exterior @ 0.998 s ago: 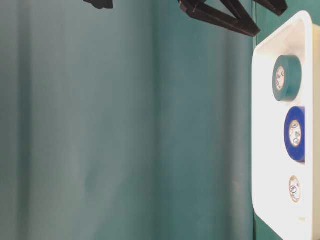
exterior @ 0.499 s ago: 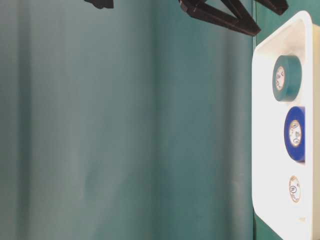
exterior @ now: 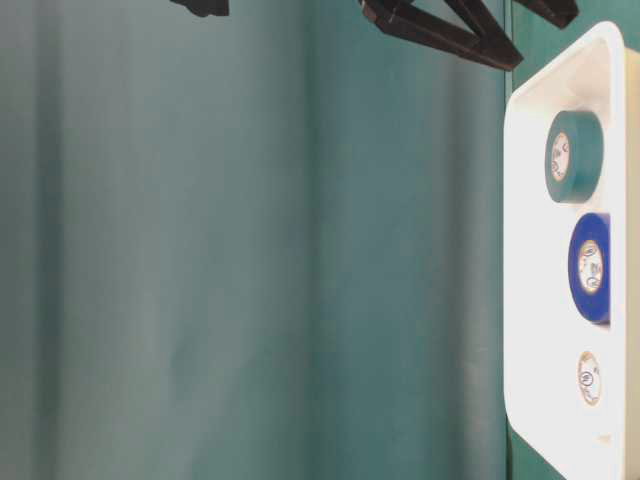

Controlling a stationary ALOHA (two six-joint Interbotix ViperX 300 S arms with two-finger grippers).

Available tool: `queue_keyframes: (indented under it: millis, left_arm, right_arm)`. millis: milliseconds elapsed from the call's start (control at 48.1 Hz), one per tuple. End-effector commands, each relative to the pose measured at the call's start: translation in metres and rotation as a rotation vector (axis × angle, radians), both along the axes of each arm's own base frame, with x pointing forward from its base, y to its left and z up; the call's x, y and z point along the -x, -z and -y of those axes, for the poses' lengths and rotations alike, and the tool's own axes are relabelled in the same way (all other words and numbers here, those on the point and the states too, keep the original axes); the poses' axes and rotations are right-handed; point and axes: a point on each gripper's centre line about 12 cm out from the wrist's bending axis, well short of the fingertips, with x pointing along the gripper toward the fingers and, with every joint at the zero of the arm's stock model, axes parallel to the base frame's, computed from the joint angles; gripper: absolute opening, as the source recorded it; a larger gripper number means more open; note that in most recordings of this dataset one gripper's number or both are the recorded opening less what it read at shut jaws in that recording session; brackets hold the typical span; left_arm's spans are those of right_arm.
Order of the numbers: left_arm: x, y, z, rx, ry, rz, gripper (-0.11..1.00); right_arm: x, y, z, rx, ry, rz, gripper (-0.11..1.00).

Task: Put the tape alternately from left to right into the white case.
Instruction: 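Lift the black roll and carry it into the tray's top-left corner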

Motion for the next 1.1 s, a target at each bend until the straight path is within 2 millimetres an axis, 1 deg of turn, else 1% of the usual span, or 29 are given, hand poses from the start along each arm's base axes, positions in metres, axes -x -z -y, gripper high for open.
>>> queue_keyframes:
  millis: [0,104,187,333,437,603,770,936,1082]
  left_arm:
    - [-0.012,-0.024,0.008,0.012,0.021,0.082,0.25]
    - [-0.019,-0.042,0.013,0.021,0.035,0.135,0.25]
    - [-0.022,-0.051,0.014,0.024,0.036,0.153,0.25]
    - [-0.026,-0.058,0.012,0.019,0.034,0.152,0.25]
    - [-0.03,-0.061,0.004,0.016,0.009,0.159,0.25]
    - [-0.038,-0.067,-0.022,0.004,-0.069,0.182,0.25]
    - [-0.042,-0.071,-0.06,-0.036,-0.154,0.195,0.25]
    - [-0.044,-0.073,-0.09,-0.103,-0.182,0.204,0.25]
    - [-0.046,-0.074,-0.107,-0.141,-0.196,0.203,0.25]
  right_arm:
    - [-0.003,-0.006,-0.001,-0.004,-0.004,0.026,0.72]
    - [-0.003,-0.006,-0.001,-0.005,-0.003,0.026,0.72]
    - [-0.002,-0.006,-0.001,-0.005,-0.003,0.024,0.72]
    - [-0.002,-0.006,-0.001,-0.004,-0.004,0.024,0.72]
    - [-0.002,-0.006,-0.001,-0.004,-0.004,0.024,0.72]
    - [-0.002,-0.005,-0.001,-0.005,-0.003,0.024,0.72]
    - [-0.004,-0.004,-0.002,-0.008,-0.007,0.029,0.72]
    - [-0.006,-0.002,-0.002,-0.01,-0.009,0.024,0.72]
    - [-0.007,-0.001,-0.002,-0.01,-0.009,0.023,0.72]
